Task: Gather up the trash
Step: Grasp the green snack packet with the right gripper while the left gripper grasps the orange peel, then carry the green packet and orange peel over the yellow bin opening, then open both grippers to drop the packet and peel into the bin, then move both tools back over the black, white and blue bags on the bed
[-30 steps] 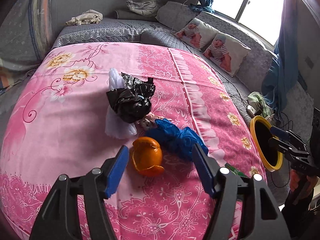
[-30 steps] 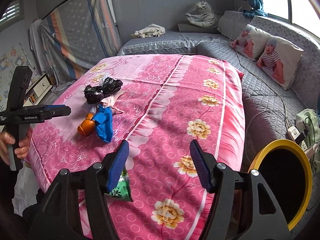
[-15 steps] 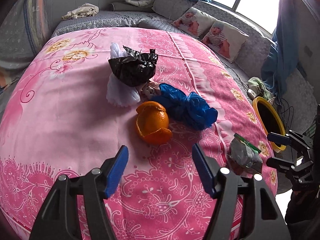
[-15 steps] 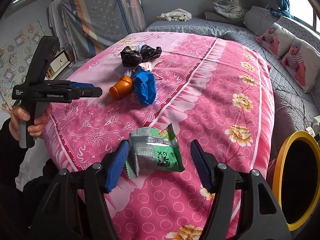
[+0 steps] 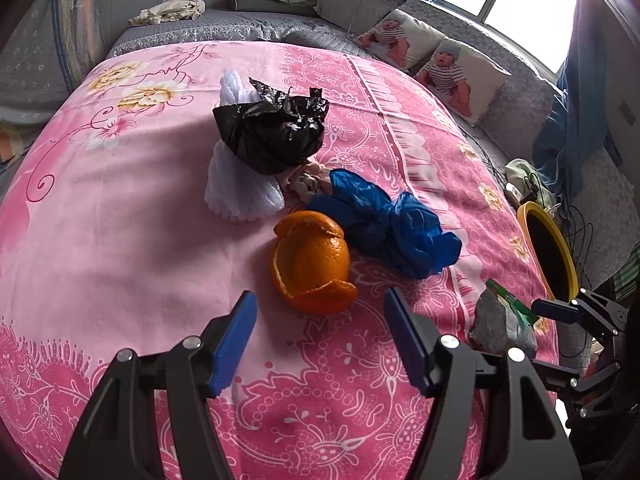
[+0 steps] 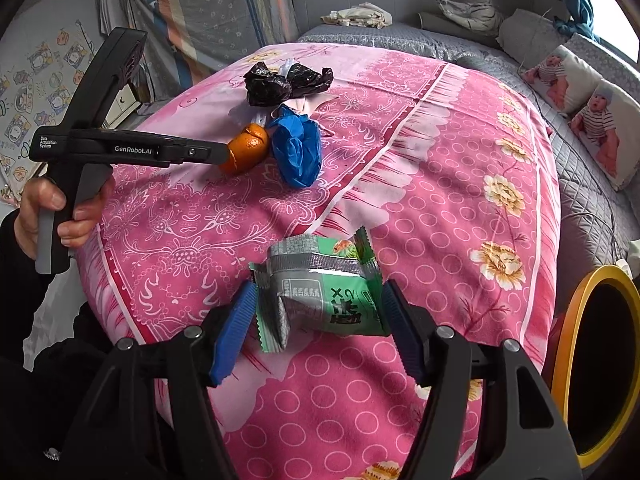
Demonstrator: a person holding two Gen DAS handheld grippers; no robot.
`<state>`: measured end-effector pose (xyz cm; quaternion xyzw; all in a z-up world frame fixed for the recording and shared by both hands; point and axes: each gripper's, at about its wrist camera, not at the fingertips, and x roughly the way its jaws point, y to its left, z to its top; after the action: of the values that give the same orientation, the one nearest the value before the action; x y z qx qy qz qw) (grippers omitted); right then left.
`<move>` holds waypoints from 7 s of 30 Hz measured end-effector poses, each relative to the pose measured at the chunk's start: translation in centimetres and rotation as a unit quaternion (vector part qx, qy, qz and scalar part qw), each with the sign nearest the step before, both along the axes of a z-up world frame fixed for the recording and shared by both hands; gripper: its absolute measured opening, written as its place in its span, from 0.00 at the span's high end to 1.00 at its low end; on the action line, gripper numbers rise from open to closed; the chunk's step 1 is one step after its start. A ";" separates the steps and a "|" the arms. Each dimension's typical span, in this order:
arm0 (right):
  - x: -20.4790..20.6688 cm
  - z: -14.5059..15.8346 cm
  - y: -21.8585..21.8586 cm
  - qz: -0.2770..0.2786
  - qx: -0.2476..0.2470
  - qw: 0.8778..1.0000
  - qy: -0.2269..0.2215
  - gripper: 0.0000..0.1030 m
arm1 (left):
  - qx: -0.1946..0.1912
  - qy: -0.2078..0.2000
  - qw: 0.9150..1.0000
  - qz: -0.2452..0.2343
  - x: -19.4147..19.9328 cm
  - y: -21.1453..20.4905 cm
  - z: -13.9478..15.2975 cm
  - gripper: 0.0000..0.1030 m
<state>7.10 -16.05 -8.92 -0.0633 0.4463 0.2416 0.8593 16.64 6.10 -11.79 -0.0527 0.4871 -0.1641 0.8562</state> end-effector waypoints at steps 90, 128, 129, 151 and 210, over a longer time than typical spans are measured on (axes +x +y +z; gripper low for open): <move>0.7 2.9 -9.7 -0.127 0.038 0.990 -0.047 0.80 | -0.010 -0.022 0.996 -0.085 -1.1 -10.1 3.5 0.68; 0.5 3.8 -27.7 -0.329 0.040 0.941 -0.069 0.80 | -0.036 -0.014 0.968 -0.246 -0.5 -29.8 4.1 0.68; 0.4 3.7 -28.3 -0.336 0.040 0.939 -0.068 0.80 | -0.036 -0.013 0.967 -0.251 -0.5 -30.3 4.0 0.68; 0.5 0.7 -36.9 -0.432 0.042 0.900 -0.035 0.79 | -0.045 0.007 0.948 -0.314 -1.0 -40.6 1.3 0.68; 4.0 3.1 -30.1 -0.372 0.046 0.926 -0.040 0.67 | -0.036 -0.061 0.985 -0.160 6.0 -24.6 6.1 0.49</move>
<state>11.13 -46.15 -5.81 0.1369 0.3916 -0.0776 0.9066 22.60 -18.55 -5.73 0.0055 0.4298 -0.3190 0.8447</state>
